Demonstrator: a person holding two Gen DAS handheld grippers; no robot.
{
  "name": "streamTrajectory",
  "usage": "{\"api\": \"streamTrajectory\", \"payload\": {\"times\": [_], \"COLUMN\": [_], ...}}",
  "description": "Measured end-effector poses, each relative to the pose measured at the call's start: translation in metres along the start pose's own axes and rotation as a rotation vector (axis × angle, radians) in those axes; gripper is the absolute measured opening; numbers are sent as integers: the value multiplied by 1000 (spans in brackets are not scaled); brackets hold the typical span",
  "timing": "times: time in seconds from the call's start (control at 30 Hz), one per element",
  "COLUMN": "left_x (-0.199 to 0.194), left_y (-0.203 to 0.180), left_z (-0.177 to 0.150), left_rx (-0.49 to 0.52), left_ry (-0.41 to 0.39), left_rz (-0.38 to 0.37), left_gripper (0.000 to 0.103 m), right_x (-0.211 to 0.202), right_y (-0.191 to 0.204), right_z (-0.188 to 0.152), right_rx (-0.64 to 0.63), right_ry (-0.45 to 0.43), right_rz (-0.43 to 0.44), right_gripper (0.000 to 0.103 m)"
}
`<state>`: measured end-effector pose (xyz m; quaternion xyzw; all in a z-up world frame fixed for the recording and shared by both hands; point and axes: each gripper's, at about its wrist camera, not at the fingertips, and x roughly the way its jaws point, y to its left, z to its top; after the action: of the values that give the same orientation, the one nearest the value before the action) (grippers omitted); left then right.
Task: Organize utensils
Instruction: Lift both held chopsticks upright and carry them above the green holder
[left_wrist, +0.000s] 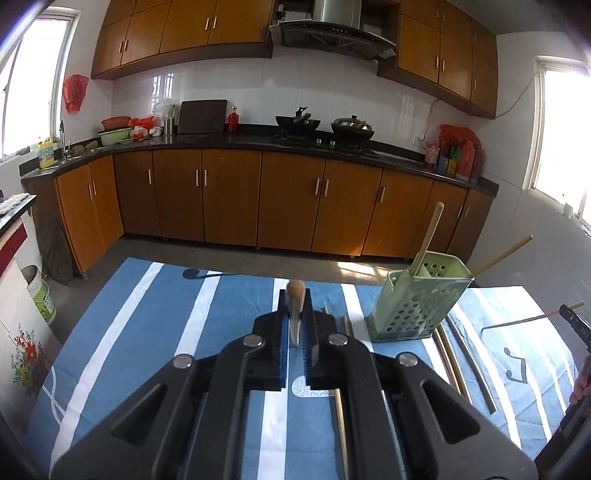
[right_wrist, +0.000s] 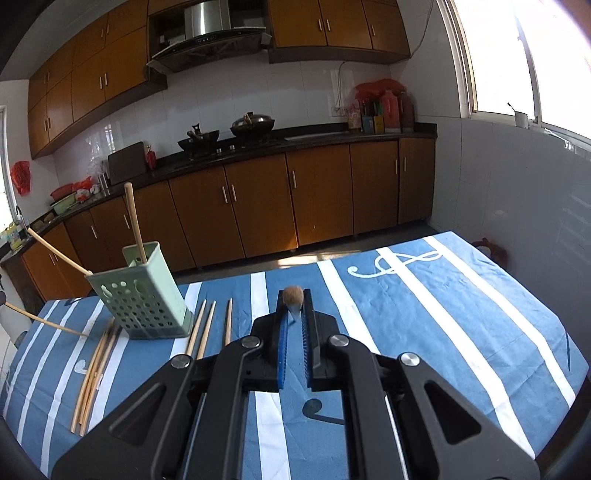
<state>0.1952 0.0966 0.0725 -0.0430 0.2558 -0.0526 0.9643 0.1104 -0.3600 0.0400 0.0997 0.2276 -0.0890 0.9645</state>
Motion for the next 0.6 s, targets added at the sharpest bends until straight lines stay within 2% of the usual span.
{"api": "streamTrajectory", "payload": {"times": [0.2,0.33,0.43,0.6], "left_x": [-2,-11,-24,-49], "left_y": [-5,-11,-20,-42], "left_z": [13,22,32,49], "left_rx": [13,30,52,81], "left_ry": [-16,-21,-34,-52], "left_rz": [6,-16,-49,-120], "left_gripper": [7,7,7,7], "right_x": [1,-6,-20,-44], "right_y": [2,8,17,34], "right_z": [8,21,38,62], "right_rx": [1,3,-2,-3], "right_ry": [-12,-17,-32,-52], "right_rz": [3,35,76,195], "right_gripper": [8,8,8,8]}}
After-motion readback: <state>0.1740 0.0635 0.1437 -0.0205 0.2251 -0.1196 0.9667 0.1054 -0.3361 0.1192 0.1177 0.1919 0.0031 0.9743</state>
